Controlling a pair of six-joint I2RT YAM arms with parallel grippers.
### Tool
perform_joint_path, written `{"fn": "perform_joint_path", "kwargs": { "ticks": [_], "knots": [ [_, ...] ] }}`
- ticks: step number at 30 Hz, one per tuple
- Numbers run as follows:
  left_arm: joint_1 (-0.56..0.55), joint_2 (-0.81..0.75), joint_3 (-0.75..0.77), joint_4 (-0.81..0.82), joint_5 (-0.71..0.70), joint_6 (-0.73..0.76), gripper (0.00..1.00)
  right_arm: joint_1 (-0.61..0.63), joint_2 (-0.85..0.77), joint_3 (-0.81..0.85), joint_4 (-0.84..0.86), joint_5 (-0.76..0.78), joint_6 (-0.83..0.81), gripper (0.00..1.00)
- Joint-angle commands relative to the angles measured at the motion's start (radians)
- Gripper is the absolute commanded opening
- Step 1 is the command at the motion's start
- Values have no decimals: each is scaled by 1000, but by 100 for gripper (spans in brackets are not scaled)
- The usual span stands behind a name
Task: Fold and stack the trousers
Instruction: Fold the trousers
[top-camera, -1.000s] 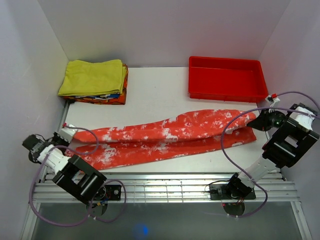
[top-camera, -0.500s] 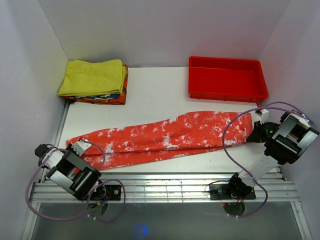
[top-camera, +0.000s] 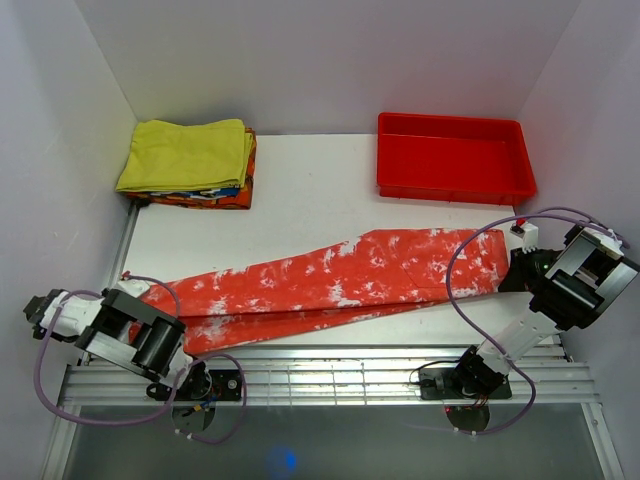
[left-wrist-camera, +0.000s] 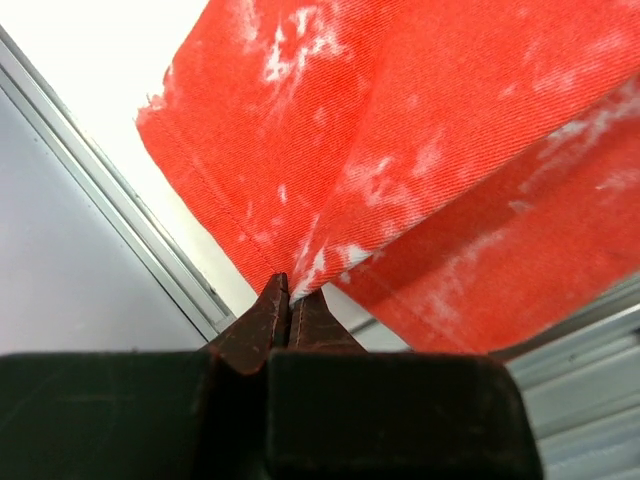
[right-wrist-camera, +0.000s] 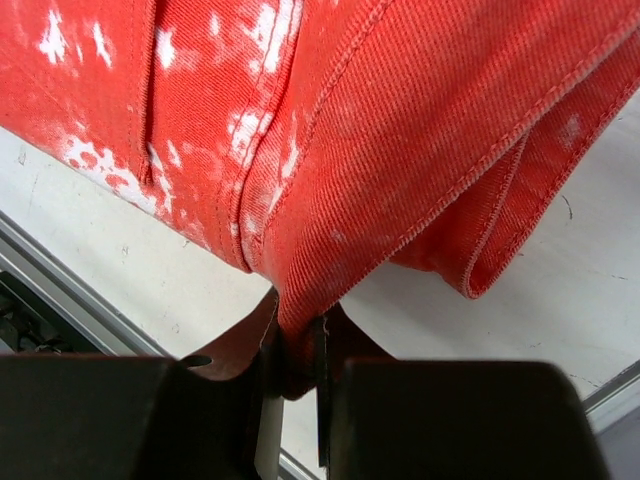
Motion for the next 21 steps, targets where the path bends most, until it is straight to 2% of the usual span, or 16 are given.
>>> {"fn": "perform_joint_path", "kwargs": {
  "ticks": [1, 4, 7, 10, 12, 17, 21],
  "knots": [
    [31, -84, 22, -69, 0, 211, 0, -26, -12, 21, 50, 70, -31, 8],
    [43, -104, 30, -120, -29, 249, 0, -26, -18, 17, 51, 81, -25, 8],
    [51, -98, 83, -277, -91, 277, 0, -28, -23, 18, 51, 86, -20, 8],
    [56, -81, 48, -277, -150, 268, 0, -26, -15, 27, 51, 86, -11, 8],
    [56, -95, -19, -216, -211, 255, 0, -26, -9, 34, 51, 86, -2, 8],
    [54, -152, -350, 148, -319, 252, 0, -26, 14, 55, 54, 89, 36, 8],
    [43, -141, -463, 361, -322, 203, 0, -26, 40, 89, 45, 86, 69, 8]
  ]
}}
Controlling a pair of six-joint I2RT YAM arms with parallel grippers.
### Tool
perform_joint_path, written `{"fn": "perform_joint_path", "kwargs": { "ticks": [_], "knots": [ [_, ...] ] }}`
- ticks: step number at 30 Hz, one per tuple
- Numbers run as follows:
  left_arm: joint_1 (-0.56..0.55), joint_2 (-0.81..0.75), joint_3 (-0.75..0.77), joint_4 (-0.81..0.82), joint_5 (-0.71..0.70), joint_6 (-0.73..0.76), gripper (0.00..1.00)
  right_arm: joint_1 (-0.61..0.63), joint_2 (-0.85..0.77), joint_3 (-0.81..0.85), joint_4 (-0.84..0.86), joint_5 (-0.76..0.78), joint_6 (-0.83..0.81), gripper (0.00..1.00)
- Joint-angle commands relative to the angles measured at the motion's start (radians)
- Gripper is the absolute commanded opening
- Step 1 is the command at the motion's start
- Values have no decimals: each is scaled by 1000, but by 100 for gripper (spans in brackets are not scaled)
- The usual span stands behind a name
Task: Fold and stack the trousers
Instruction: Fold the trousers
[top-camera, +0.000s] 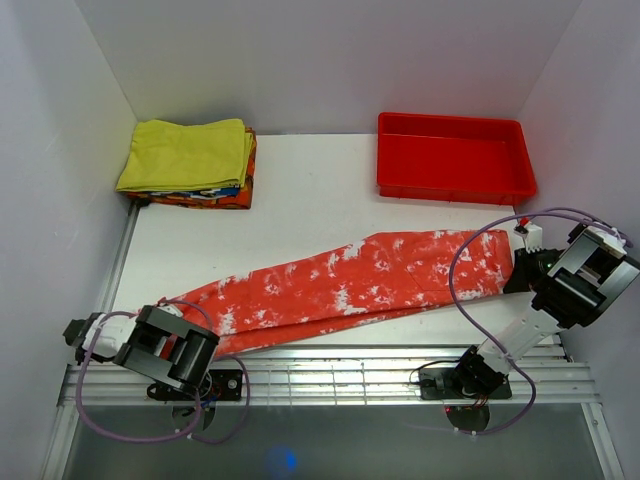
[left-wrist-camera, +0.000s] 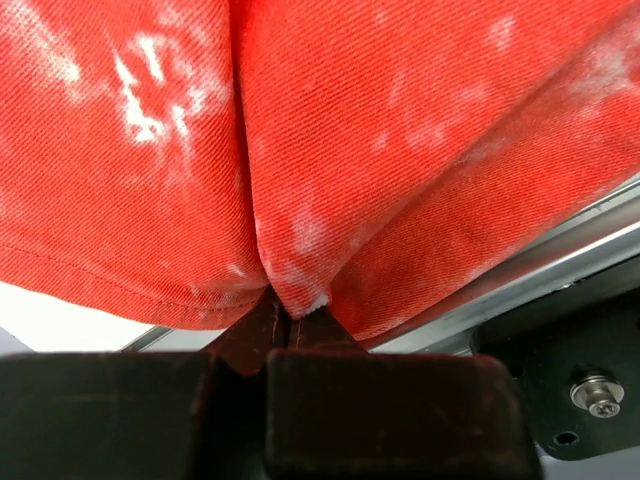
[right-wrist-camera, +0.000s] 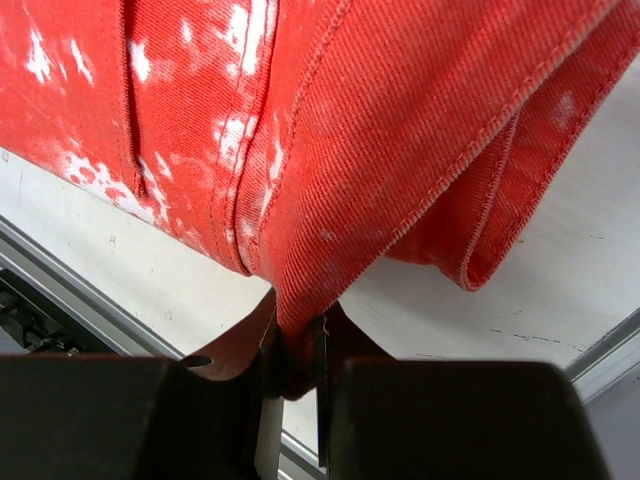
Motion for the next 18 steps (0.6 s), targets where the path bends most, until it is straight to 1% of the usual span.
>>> {"fn": "perform_joint_path", "kwargs": {
  "ticks": [1, 4, 5, 6, 7, 8, 9, 10, 11, 12, 13, 15, 18],
  "knots": [
    [-11, 71, -122, 332, -91, 152, 0, -17, 23, 57, 52, 32, 30, 8],
    [-72, 163, -72, 418, -88, 30, 0, -18, 29, 40, 86, 52, 61, 8],
    [-120, 229, -38, 423, -88, -60, 0, -17, 32, 37, 89, 55, 67, 8],
    [-141, 263, 53, 423, -83, -113, 0, -17, 35, 36, 93, 61, 74, 8],
    [-166, 297, 110, 406, -67, -167, 0, -17, 33, 36, 98, 64, 87, 8],
    [-200, 362, 175, 379, -51, -216, 0, -18, 30, 36, 99, 67, 91, 8],
    [-212, 398, 316, 347, -33, -291, 0, -17, 29, 34, 106, 75, 97, 8],
    [-226, 433, 386, 255, -19, -317, 0, -17, 26, 31, 121, 81, 108, 8],
    [-249, 465, 451, 206, 5, -336, 0, -18, 24, 28, 124, 85, 111, 8],
    [-263, 517, 506, 167, 10, -351, 0, -18, 24, 25, 124, 85, 113, 8],
    [-278, 538, 581, 121, 12, -379, 0, -17, 26, 22, 124, 87, 116, 8],
    [-319, 561, 617, 101, 15, -391, 0, -17, 24, 10, 124, 78, 127, 8],
    [-382, 558, 612, 110, -2, -406, 0, -17, 21, -13, 116, 66, 136, 8]
  ]
}}
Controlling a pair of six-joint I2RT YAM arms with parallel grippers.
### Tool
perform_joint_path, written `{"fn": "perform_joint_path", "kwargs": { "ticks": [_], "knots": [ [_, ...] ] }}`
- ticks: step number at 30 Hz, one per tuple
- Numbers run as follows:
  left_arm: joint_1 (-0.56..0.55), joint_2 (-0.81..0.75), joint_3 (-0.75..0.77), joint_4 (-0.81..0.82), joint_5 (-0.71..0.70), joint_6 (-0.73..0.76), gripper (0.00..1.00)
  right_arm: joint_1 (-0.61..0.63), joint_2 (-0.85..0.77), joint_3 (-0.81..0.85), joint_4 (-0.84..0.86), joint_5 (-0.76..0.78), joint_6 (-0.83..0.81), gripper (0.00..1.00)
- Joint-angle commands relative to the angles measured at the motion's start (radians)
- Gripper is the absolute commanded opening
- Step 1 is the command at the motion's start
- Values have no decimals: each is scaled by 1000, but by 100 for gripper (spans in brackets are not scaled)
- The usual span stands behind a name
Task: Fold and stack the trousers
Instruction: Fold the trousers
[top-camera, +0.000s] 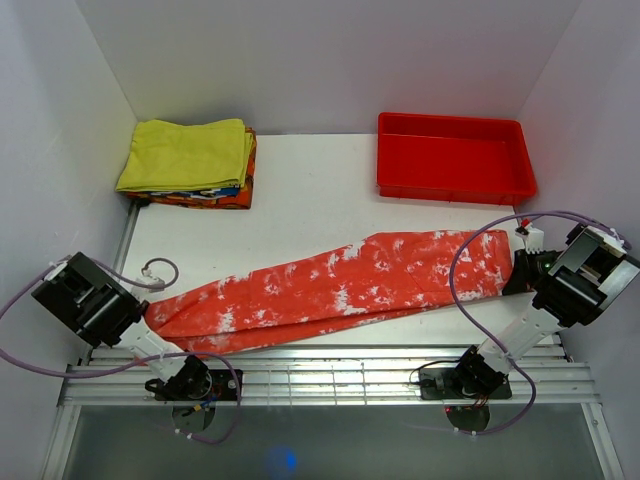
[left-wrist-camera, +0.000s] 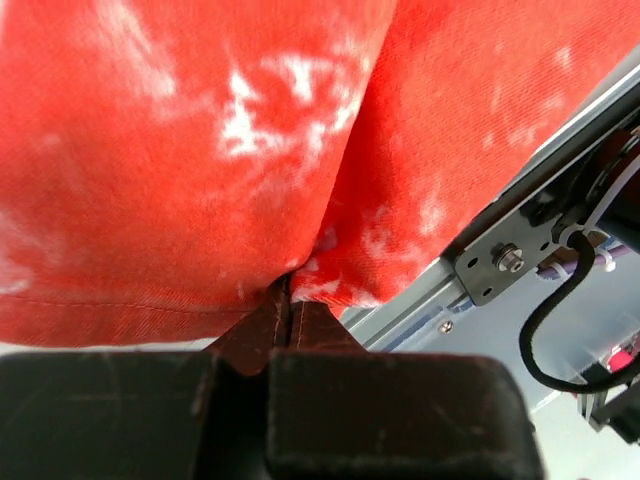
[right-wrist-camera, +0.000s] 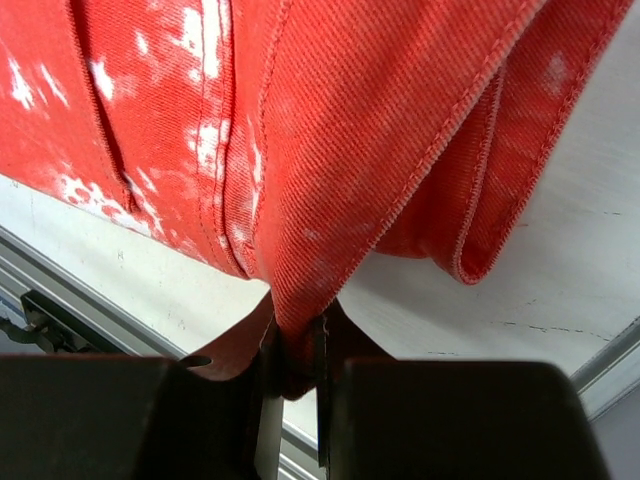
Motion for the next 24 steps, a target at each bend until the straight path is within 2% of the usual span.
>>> {"fn": "perform_joint_path", "kwargs": {
  "ticks": [1, 7, 11, 15, 17, 20, 24],
  "knots": [
    [-114, -33, 81, 468, 185, -15, 0, -15, 4, -15, 88, 38, 14, 8],
    [-234, 8, 69, 598, 69, -156, 0, -17, 12, -34, 96, 35, 40, 8],
    [-277, 126, 152, 649, -8, -265, 0, -15, 19, -21, 110, 24, 74, 8],
    [-280, 155, 250, 686, -5, -357, 0, -11, 16, -14, 106, 19, 85, 8],
    [-264, 135, 261, 687, 54, -357, 0, -9, 7, -15, 91, 19, 68, 8],
    [-217, 27, 230, 669, 180, -282, 0, -11, -19, -31, 85, 41, 35, 8],
    [-139, -115, 169, 609, 282, -126, 0, -12, -41, -41, 87, 61, 21, 8]
  ]
}}
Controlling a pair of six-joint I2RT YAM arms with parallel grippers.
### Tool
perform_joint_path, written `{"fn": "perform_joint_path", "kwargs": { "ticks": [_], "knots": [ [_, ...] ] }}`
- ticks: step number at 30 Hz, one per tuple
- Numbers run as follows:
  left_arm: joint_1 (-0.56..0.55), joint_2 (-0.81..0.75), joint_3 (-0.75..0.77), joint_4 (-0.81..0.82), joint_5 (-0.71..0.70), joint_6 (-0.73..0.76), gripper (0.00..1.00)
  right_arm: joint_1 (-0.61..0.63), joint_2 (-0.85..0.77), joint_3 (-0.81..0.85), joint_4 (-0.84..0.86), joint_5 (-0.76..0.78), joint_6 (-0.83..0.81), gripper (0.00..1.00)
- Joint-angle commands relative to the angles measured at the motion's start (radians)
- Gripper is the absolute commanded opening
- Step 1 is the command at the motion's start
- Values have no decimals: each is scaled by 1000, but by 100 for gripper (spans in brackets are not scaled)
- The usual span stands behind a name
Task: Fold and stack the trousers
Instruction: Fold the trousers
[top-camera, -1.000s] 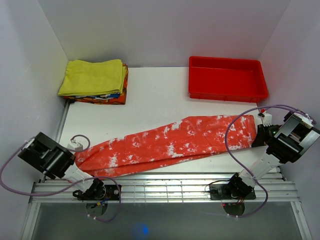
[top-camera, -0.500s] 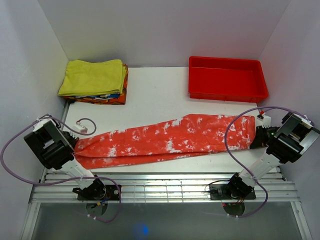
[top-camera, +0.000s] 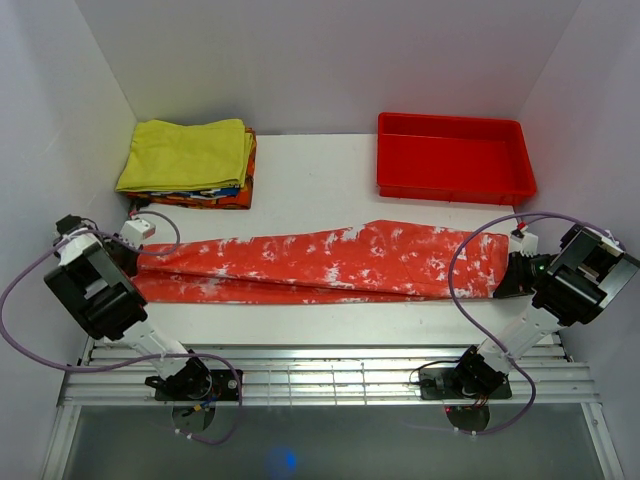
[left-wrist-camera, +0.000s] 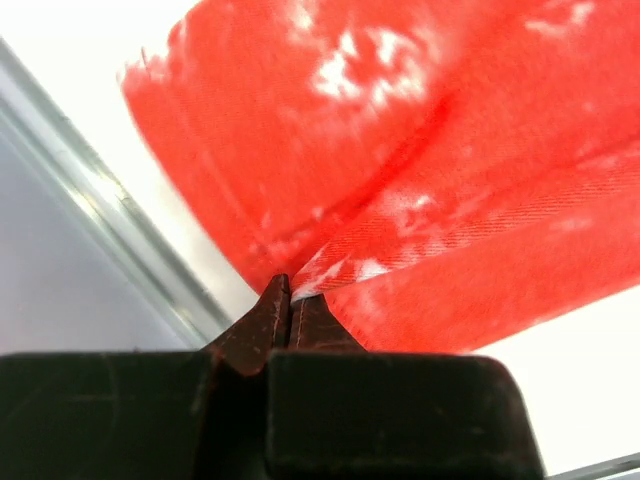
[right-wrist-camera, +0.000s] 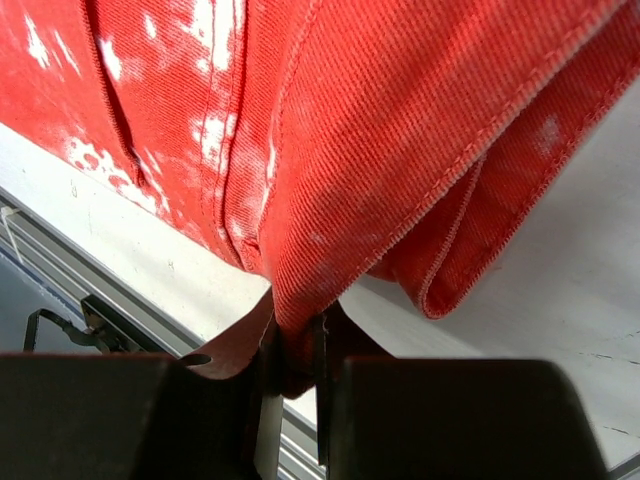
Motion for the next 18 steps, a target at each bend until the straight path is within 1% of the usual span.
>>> {"fn": "perform_joint_path", "kwargs": {
  "ticks": [1, 2, 3, 4, 5, 6, 7, 8, 9, 10, 11, 12, 15, 16, 17, 18],
  "knots": [
    [123, -174, -64, 142, 74, 226, 0, -26, -46, 6, 100, 103, -50, 8],
    [137, -193, -92, 143, 63, 268, 1, -24, -46, 6, 96, 105, -47, 8],
    [150, -206, -120, 143, 53, 303, 12, -26, -46, 4, 96, 108, -47, 9],
    [179, -224, -144, 130, 51, 365, 29, -24, -45, 4, 98, 111, -46, 14],
    [194, -227, -164, 114, 54, 386, 64, -24, -45, 3, 95, 111, -43, 20],
    [208, -232, -163, 75, 80, 399, 94, -24, -46, 3, 89, 109, -43, 32],
    [232, -236, -154, 42, 103, 407, 98, -24, -54, 1, 83, 108, -43, 40],
    [245, -239, -111, -3, 126, 435, 98, -24, -63, 0, 77, 103, -43, 50],
    [252, -239, -82, -113, 178, 451, 98, -24, -84, -11, 69, 102, -44, 64],
    [260, -239, -51, -166, 203, 459, 98, -24, -97, -17, 64, 98, -47, 70],
    [260, -242, 17, -223, 233, 469, 98, -24, -109, -20, 57, 97, -52, 86],
    [260, -245, 53, -339, 294, 476, 98, -24, -127, -23, 41, 95, -52, 91],
    [259, -270, 166, -522, 402, 512, 98, -24, -170, -16, 24, 105, -47, 93],
    [239, -285, 179, -535, 463, 502, 98, -29, -181, -3, 24, 109, -40, 93],
    [213, -304, 182, -535, 480, 471, 98, -27, -192, 7, 24, 111, -29, 92],
    [184, -343, 184, -520, 491, 397, 98, -27, -201, 23, 24, 111, -15, 91]
  ]
}}
